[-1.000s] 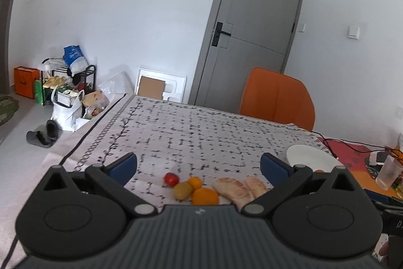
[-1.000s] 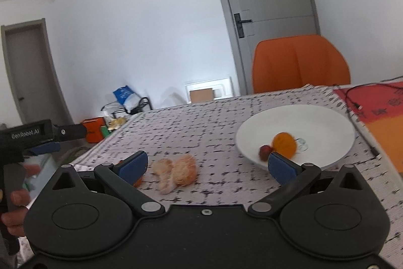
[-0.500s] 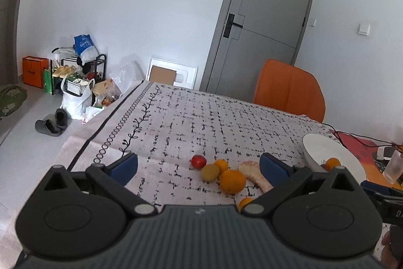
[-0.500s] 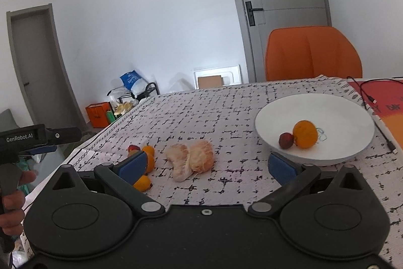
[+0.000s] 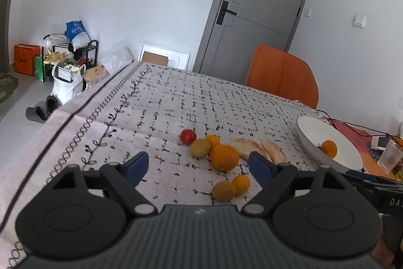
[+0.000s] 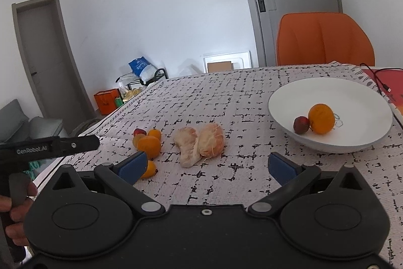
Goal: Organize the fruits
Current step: 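Grasp a small tangerine with the right tool while the left tool grasps a yellow-green fruit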
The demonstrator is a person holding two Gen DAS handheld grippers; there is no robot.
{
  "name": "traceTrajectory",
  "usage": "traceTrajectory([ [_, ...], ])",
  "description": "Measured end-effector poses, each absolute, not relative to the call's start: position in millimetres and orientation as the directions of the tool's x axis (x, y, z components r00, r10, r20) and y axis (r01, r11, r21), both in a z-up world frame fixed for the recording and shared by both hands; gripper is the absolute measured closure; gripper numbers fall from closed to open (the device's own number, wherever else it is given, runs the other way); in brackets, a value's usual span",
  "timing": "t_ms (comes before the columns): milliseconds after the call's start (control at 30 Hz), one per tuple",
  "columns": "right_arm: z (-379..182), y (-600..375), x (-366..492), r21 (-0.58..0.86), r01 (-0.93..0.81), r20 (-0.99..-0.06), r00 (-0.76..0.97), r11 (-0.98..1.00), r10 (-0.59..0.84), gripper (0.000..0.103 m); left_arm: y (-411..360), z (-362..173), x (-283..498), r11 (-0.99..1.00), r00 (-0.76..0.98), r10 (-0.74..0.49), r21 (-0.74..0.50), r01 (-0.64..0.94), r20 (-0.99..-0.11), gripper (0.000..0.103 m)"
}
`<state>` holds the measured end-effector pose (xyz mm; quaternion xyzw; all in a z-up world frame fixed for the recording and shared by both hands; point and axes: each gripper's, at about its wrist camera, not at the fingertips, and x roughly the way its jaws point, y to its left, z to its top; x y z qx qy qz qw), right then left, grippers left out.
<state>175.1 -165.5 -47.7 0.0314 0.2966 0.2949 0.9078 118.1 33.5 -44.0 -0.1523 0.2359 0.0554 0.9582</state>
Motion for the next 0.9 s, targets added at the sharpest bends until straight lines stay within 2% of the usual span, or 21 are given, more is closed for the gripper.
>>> traceTrajectory([
  [133, -52.5, -164.8, 178.8, 0.234, -0.515, -0.525, 0.647, 0.825, 0.553, 0.000, 28.3, -51.6, 123.7, 0.947, 0.872, 0.016, -0.271, -0.170, -0.490, 0.020],
  [433, -61.0, -160.2, 183.5, 0.233, -0.519, -0.534, 0.639, 0.823, 0.554, 0.000, 23.0, -65.6, 134.4, 0.942, 0.854, -0.041, -0.306, -0.141, -0.519, 0.029],
  [500, -62.2, -158.9, 185.8, 0.237, -0.515, -0.543, 0.633, 0.824, 0.552, 0.000, 21.4, -68.4, 136.4, 0.944, 0.848, -0.046, -0.300, -0.137, -0.529, 0.039],
  [667, -67.1, -155.1, 189.6, 0.254, -0.518, -0.557, 0.613, 0.817, 0.561, 0.002, 20.9, -77.0, 140.5, 0.942, 0.833, -0.060, -0.308, -0.135, -0.550, 0.054],
  [833, -70.0, -150.0, 190.8, 0.262, -0.528, -0.566, 0.593, 0.807, 0.572, 0.005, 21.2, -79.3, 144.4, 0.944, 0.834, -0.069, -0.307, -0.124, -0.548, 0.057],
  [900, -70.4, -147.8, 192.0, 0.271, -0.533, -0.569, 0.583, 0.801, 0.580, 0.008, 22.1, -79.2, 147.2, 0.942, 0.833, -0.084, -0.316, -0.112, -0.547, 0.070],
])
